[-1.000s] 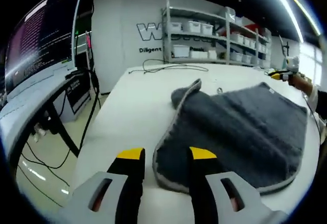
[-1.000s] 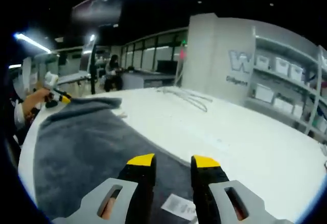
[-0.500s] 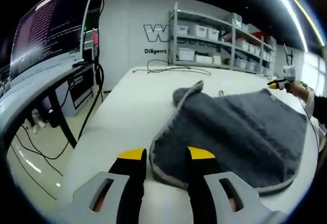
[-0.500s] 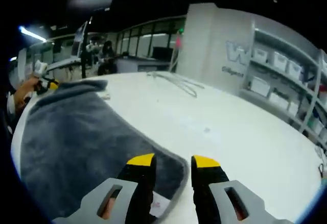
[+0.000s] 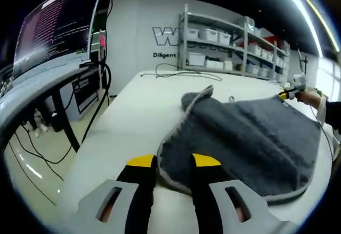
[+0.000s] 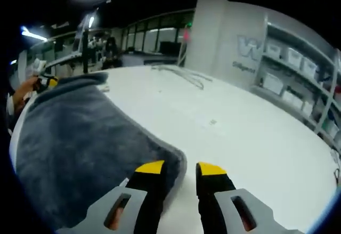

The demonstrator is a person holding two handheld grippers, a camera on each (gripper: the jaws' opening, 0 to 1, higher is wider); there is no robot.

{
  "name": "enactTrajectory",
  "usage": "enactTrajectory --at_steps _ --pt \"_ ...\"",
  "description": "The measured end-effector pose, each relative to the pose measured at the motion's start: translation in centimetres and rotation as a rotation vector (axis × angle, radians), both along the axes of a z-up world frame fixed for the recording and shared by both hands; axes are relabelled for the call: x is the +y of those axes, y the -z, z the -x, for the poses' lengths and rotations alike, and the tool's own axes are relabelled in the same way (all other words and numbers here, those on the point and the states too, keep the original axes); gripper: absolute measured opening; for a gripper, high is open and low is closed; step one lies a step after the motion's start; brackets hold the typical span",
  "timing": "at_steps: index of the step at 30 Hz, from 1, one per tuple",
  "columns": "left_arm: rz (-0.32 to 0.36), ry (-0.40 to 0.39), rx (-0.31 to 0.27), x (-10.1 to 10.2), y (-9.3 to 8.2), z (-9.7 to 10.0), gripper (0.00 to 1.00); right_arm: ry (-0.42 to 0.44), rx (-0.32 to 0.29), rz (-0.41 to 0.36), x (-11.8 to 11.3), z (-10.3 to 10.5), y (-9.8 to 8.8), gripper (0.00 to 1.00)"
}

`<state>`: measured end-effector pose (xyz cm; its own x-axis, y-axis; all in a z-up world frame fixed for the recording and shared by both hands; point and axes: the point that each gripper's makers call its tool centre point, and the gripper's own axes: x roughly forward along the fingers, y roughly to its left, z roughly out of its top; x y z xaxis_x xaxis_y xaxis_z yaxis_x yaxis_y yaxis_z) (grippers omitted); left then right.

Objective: Open the folded towel by lifting each exposed corner and separating the folded layers until the towel lies flat within the target outline without major curled edges

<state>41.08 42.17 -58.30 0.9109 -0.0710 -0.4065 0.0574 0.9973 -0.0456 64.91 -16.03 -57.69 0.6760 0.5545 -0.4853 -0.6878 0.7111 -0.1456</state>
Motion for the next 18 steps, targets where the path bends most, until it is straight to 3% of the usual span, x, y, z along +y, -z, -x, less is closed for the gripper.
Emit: enactTrajectory --at_steps 9,18 --pt "-0.001 -0.016 0.005 0.1 0.3 0.3 0.21 0.002 0.057 -0.053 0.3 -0.3 1.1 0.09" --pt "0.036 -0.067 -0.017 0.6 0.3 0.4 0.04 0.004 0.086 -0.066 0.3 0.6 2.0 0.0"
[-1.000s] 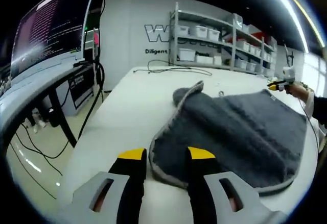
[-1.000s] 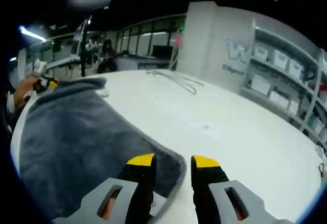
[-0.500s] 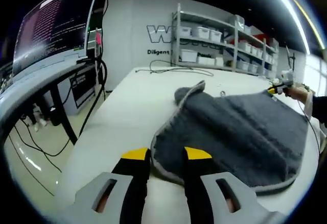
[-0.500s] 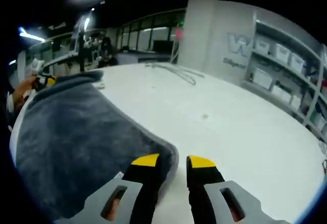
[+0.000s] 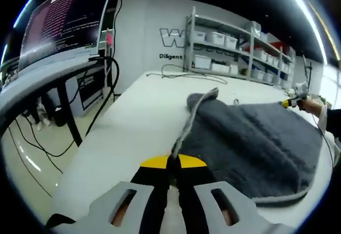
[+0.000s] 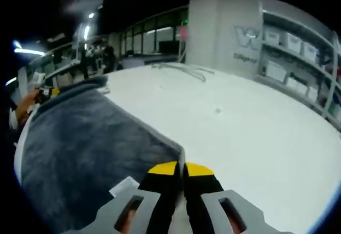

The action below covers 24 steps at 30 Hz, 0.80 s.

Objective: Open the folded towel by lifting each exposed corner and separating the folded layers until the towel lies flat within the target outline without major curled edges

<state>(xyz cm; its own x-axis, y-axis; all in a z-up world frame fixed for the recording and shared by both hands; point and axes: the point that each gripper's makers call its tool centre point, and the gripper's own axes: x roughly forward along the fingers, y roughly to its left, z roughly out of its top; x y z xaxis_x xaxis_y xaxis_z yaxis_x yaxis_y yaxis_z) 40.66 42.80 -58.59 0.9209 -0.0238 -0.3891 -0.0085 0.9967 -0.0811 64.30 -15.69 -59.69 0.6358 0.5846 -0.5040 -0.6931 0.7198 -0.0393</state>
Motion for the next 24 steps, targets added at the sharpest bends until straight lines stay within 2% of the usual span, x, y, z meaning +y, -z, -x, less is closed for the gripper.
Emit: enactTrajectory --at_steps 3,7,10,24 --pt "0.054 -0.011 -0.012 -0.1 -0.3 0.2 0.03 0.01 0.013 -0.01 -0.3 0.0 0.0 0.0" --pt "0.067 -0.037 -0.012 0.2 -0.4 0.7 0.03 0.012 0.04 -0.021 -0.3 0.3 0.0 0.0" --pt "0.102 -0.05 -0.016 0.2 -0.4 1.0 0.03 0.008 0.036 -0.009 -0.2 0.4 -0.1 0.0" --pt "0.144 -0.089 -0.023 0.0 -0.2 3.1 0.03 0.029 0.051 0.006 -1.7 1.6 -0.7 0.0"
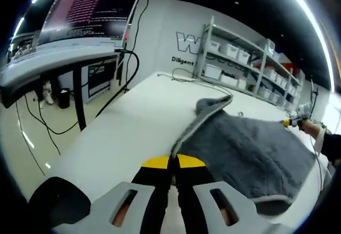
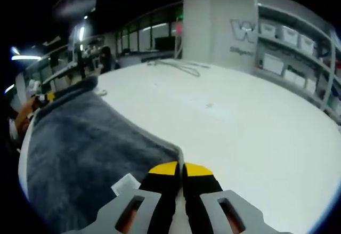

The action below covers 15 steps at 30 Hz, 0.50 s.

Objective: Open the folded towel by lifting each exposed corner and separating the folded layers until the towel lies flat within the target outline without major curled edges

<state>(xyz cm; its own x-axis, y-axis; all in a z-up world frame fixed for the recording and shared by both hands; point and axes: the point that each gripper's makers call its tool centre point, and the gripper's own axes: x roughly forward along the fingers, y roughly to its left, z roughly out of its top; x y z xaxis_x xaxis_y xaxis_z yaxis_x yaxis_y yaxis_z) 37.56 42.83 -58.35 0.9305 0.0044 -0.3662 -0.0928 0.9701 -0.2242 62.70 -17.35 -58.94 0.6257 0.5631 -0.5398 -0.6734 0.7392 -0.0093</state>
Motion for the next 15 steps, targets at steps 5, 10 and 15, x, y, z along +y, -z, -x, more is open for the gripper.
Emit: enactTrajectory --at_steps 5,10,15 --pt "0.007 -0.008 -0.002 0.0 -0.1 0.5 0.03 0.008 0.007 0.001 -1.0 -0.8 0.0 0.0" --pt "0.007 -0.012 0.001 0.1 -0.2 1.1 0.03 0.015 0.014 0.011 -1.4 -0.6 0.2 0.0" --pt "0.008 -0.014 0.004 0.0 -0.3 2.0 0.03 0.027 0.019 0.019 -2.2 -0.5 0.4 0.0"
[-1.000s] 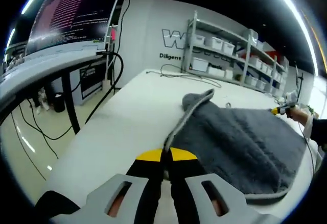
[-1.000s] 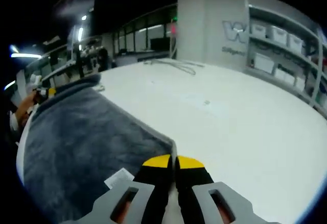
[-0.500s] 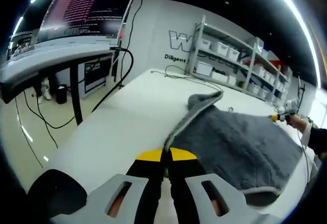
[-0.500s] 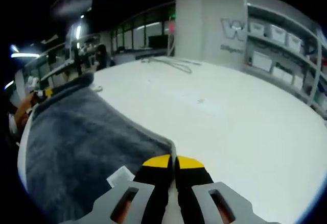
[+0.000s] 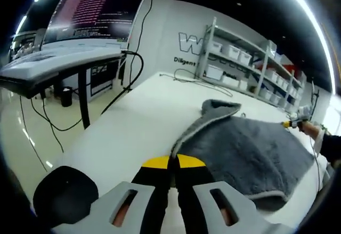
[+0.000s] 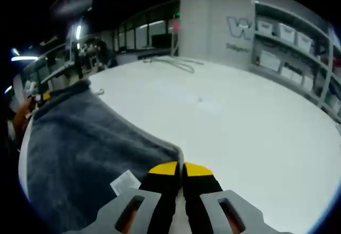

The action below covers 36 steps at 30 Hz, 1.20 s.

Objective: Open the folded towel by lifting each exposed corner and separating the folded layers until the towel lies flat within the target outline without major curled edges

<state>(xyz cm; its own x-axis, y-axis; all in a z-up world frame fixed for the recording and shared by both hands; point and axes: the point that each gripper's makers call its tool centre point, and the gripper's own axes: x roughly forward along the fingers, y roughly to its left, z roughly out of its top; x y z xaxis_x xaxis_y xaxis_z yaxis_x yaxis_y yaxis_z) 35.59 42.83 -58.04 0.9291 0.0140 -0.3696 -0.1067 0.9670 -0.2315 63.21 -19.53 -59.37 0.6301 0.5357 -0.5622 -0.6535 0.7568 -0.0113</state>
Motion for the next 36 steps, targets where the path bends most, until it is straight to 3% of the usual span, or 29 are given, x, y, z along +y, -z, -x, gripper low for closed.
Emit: enactTrajectory --at_steps 36 --pt "0.039 -0.054 0.03 -0.1 1.3 4.3 0.02 0.086 0.004 0.045 -5.3 0.3 0.4 0.0"
